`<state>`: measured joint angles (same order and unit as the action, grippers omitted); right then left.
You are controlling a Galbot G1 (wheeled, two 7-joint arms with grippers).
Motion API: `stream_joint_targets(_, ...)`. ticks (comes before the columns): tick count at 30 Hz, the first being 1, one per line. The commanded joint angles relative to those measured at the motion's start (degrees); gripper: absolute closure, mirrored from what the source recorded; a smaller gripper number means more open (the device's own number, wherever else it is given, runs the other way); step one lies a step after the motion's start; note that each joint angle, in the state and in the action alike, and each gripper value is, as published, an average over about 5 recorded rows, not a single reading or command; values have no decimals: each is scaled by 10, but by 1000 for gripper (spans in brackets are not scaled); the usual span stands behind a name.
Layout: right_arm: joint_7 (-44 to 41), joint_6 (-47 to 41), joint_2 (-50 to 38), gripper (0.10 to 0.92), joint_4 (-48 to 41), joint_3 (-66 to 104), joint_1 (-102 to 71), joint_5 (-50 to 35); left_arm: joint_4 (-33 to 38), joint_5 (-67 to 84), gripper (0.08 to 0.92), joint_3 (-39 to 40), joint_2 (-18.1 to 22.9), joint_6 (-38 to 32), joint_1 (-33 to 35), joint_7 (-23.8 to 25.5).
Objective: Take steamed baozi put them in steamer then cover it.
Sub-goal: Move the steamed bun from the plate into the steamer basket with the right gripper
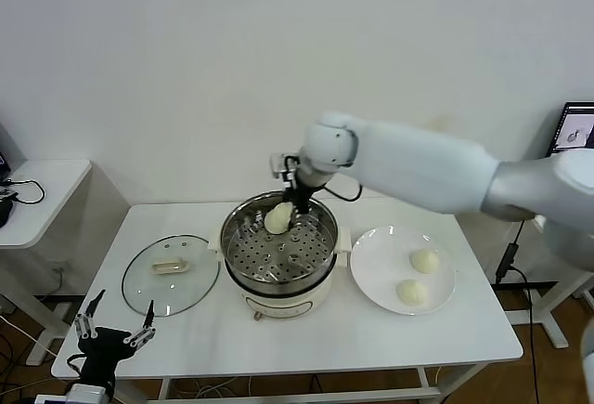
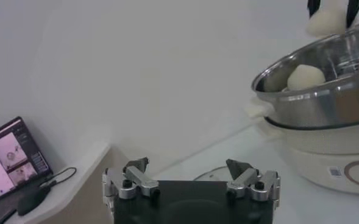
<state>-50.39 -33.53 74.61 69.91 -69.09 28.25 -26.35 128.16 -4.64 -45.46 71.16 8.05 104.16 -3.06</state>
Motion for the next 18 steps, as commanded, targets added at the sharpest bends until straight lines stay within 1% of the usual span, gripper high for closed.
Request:
stream_joint_targets(1, 24, -37, 77, 406, -51, 5, -51, -19, 2, 0, 177, -1, 0, 1, -1, 0)
stream_joint_targets(10, 40, -51, 108, 406, -100, 18, -75, -10, 3, 0, 177, 1, 1, 1, -3, 1)
stream_joint_targets(18, 42, -50, 118, 406, -121, 25, -81, -4, 3, 0, 177, 1, -1, 1, -3, 1)
